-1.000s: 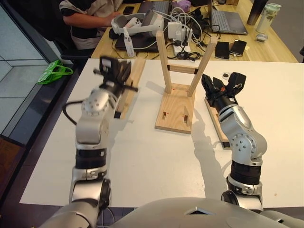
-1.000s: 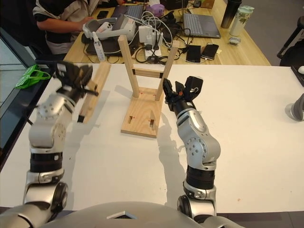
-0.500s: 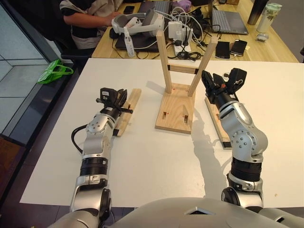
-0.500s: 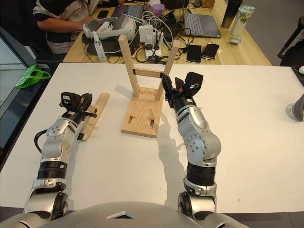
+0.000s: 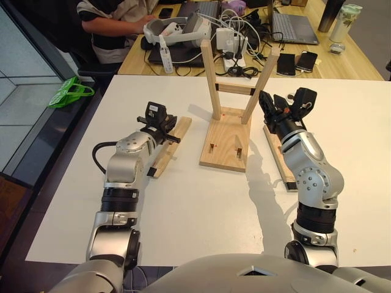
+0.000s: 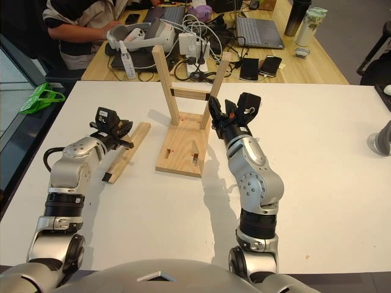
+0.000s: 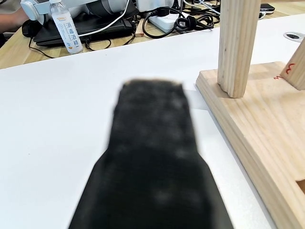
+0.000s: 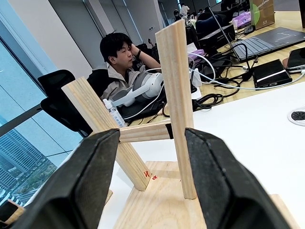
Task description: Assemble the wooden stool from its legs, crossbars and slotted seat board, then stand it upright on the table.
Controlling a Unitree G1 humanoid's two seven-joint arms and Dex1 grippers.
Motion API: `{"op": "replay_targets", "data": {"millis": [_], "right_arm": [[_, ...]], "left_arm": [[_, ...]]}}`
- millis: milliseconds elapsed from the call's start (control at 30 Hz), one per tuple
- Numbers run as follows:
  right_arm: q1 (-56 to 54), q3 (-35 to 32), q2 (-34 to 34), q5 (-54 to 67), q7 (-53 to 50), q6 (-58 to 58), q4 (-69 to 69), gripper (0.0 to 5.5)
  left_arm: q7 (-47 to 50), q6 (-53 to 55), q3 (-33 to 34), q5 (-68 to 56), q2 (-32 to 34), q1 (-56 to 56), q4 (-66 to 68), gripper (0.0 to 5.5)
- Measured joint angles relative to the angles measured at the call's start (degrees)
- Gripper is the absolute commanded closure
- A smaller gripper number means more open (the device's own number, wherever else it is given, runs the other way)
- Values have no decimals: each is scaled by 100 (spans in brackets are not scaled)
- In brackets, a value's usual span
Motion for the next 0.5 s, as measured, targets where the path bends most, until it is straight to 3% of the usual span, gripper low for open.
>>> {"op": "replay_targets", "data": {"millis": [200, 500], "right_arm": [[1, 2, -1, -8, -2, -13, -1, 298], [3, 14, -8, -8, 3, -12, -3, 298]], "left_arm": [[95, -686, 166, 1, -131, 293, 106, 511], [94, -536, 32, 89, -86, -82, 653, 511]]}}
